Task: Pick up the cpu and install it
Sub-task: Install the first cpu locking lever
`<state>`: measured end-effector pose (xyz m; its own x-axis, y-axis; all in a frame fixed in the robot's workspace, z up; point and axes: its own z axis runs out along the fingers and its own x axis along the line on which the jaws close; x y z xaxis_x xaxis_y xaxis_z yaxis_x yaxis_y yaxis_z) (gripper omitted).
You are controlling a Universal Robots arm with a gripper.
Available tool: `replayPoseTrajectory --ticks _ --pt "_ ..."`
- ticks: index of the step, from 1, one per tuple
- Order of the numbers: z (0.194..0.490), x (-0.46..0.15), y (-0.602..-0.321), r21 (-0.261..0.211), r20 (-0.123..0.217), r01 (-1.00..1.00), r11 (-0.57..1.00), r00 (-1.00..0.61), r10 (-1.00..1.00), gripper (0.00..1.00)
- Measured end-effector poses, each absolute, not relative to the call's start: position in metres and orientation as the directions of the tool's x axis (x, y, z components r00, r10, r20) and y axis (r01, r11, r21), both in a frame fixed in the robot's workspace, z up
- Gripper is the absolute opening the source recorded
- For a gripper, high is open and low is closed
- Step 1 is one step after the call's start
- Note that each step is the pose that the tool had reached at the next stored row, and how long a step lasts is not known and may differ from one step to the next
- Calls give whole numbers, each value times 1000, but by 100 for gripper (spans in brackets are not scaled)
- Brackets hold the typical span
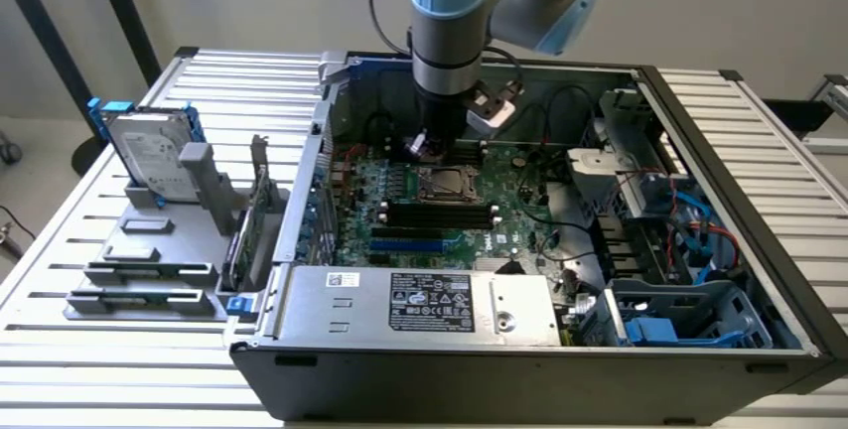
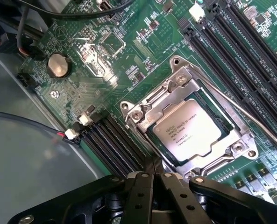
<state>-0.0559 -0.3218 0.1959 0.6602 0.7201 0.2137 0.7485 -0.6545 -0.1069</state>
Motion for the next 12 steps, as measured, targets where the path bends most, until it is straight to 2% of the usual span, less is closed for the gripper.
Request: replayPoseTrajectory --ticks 12 --pt "196 -40 -322 -107 214 749 -654 660 720 11"
